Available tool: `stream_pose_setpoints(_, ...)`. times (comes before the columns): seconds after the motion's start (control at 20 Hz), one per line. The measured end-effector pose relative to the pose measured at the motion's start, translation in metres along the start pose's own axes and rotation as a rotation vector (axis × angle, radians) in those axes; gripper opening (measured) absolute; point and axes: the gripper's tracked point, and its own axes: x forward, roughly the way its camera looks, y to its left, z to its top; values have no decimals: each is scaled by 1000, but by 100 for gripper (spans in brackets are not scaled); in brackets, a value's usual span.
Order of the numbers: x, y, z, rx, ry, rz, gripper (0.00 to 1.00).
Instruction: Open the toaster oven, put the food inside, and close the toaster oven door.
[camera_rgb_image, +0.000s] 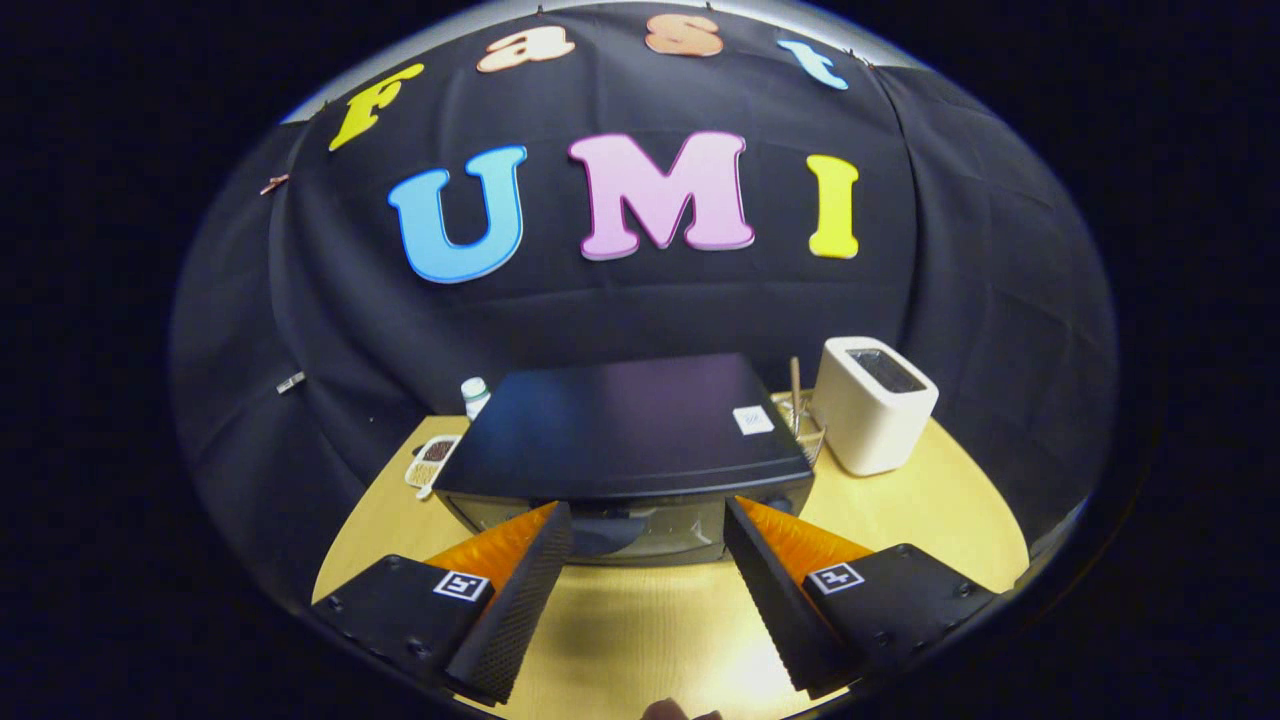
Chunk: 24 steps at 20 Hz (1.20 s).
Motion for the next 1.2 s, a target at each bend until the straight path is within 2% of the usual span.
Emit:
stream_pose_setpoints(0.4,-80,-78,123,-69,-283,-38,99)
stream_pose_setpoints(0.5,-99,-97,142,-80,-329,-53,99)
stream_pose_setpoints(0.7,-129,-129,171,-77,-395,-31,99)
stream_pose_setpoints(0.8,-141,-145,182,-86,-426,-29,98)
stream_pose_setpoints(0.95,-149,-153,173,-52,-404,7,98)
stream_pose_setpoints(1.2,-136,-184,165,-31,-366,5,98)
